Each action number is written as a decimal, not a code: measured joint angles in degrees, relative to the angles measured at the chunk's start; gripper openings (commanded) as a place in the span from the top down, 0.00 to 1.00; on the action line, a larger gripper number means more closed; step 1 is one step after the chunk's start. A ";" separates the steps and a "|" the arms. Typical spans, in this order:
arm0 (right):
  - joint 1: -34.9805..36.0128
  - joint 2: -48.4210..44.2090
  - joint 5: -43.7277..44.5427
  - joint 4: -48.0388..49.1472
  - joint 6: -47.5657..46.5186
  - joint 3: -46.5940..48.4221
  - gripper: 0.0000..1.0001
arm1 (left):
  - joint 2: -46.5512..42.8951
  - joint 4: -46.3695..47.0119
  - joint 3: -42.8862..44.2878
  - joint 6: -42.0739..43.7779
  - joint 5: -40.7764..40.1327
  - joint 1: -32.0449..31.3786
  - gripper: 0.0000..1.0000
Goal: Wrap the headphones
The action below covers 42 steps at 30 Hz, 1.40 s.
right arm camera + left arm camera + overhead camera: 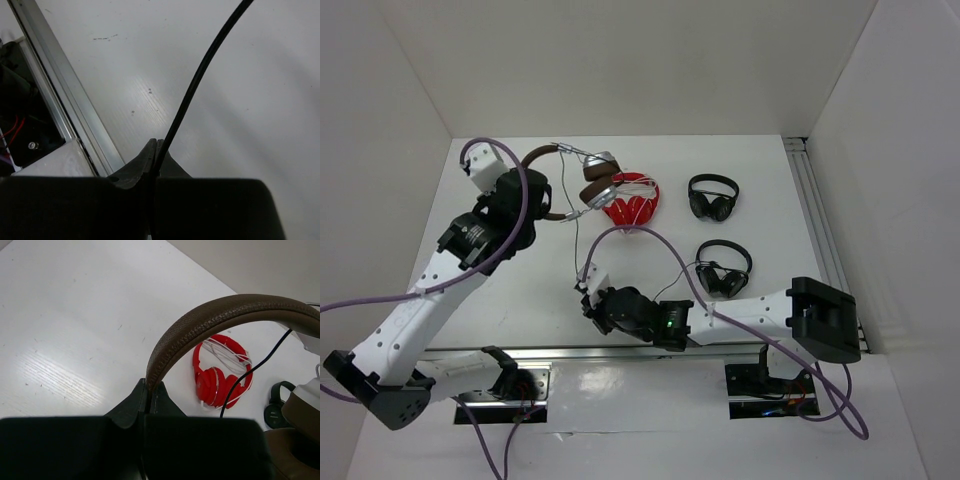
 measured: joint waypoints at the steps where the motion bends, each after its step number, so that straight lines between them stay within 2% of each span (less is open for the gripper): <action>1: 0.15 0.00 -0.04 -0.59 -0.17 0.37 1.00 | 0.35 -0.02 -0.33 -0.13 0.79 0.74 1.00; 13: 2.73 -0.15 -6.21 -5.38 -1.95 5.25 1.00 | 4.42 0.55 -7.45 0.90 13.07 16.41 1.00; 16: 2.91 -0.13 -7.10 -8.09 -3.37 7.63 1.00 | 6.10 0.42 -7.98 2.43 15.08 16.68 1.00; 23: 3.10 1.57 -7.43 -16.26 -7.76 17.11 1.00 | 14.47 -4.55 -2.38 3.08 12.70 9.22 1.00; 27: 2.62 2.80 -8.20 -19.04 -9.49 19.98 1.00 | 14.93 -5.25 -1.99 2.89 14.36 8.83 1.00; 36: -2.75 3.98 -11.63 -18.45 -10.86 18.05 1.00 | 9.75 -0.85 -4.46 4.22 25.59 17.53 1.00; 42: -2.89 6.05 -12.85 -16.81 -12.41 15.78 1.00 | 8.70 -0.02 -4.46 5.07 30.99 22.84 1.00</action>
